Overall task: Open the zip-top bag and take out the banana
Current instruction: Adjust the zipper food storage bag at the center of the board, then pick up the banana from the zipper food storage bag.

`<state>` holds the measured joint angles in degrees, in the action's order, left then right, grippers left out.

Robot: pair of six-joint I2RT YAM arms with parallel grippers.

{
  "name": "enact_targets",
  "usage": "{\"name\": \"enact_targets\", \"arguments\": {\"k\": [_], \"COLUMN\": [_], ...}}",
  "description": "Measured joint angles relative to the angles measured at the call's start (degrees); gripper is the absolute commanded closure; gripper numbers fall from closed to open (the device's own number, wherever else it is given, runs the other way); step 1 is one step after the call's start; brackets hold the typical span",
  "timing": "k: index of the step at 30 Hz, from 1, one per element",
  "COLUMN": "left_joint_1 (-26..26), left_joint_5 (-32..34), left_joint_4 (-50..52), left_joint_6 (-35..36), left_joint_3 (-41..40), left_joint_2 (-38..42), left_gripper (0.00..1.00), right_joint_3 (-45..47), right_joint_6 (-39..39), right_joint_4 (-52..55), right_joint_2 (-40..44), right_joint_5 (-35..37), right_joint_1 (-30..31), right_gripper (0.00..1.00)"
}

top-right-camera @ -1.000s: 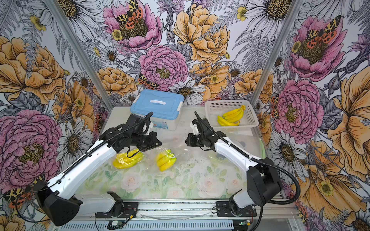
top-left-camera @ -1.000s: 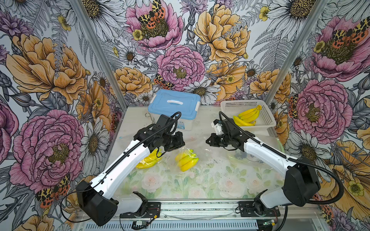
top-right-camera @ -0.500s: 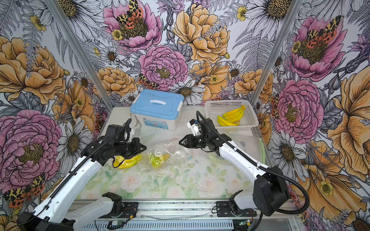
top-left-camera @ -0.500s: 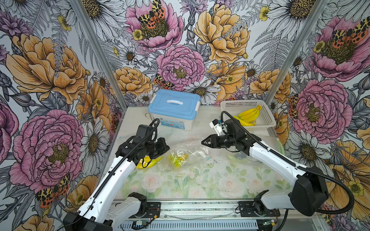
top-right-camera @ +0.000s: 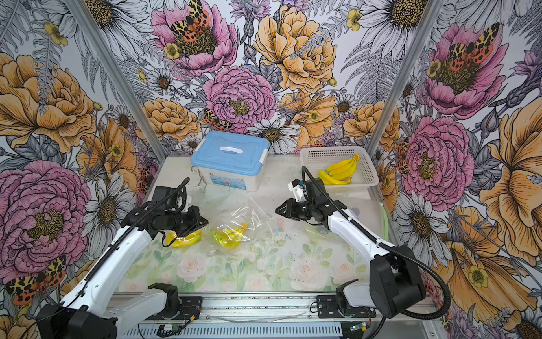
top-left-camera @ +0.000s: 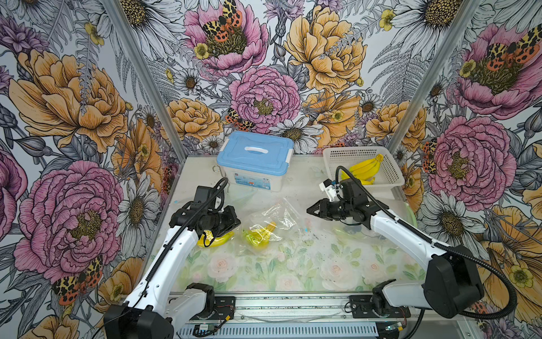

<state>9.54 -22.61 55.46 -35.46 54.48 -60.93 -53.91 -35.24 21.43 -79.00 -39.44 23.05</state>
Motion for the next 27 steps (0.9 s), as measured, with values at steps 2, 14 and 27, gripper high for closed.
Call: {"name": "enact_targets", "arguments": {"k": [2, 14, 27], "left_joint_1": [0.0, -0.1, -0.7], "left_joint_5": [0.0, 0.0, 0.2], "left_joint_4": [0.0, 0.0, -1.0], "left_joint_6": [0.1, 2.0, 3.1], "left_joint_3": [0.0, -0.3, -5.3], "left_joint_2": [0.0, -1.0, -1.2], "left_gripper": [1.0, 1.0, 1.0], "right_joint_3": [-0.5, -7.1, -11.5], "right_joint_6": [0.2, 1.0, 0.7], "right_joint_4": [-0.4, -2.6, -3.7], "right_joint_2": [-0.9, -15.5, -24.1], "right_joint_5": [-0.7, -5.5, -3.8], "right_joint_1": [2.0, 10.8, 13.6], "right_gripper": [0.76, 0.71, 0.56]}}
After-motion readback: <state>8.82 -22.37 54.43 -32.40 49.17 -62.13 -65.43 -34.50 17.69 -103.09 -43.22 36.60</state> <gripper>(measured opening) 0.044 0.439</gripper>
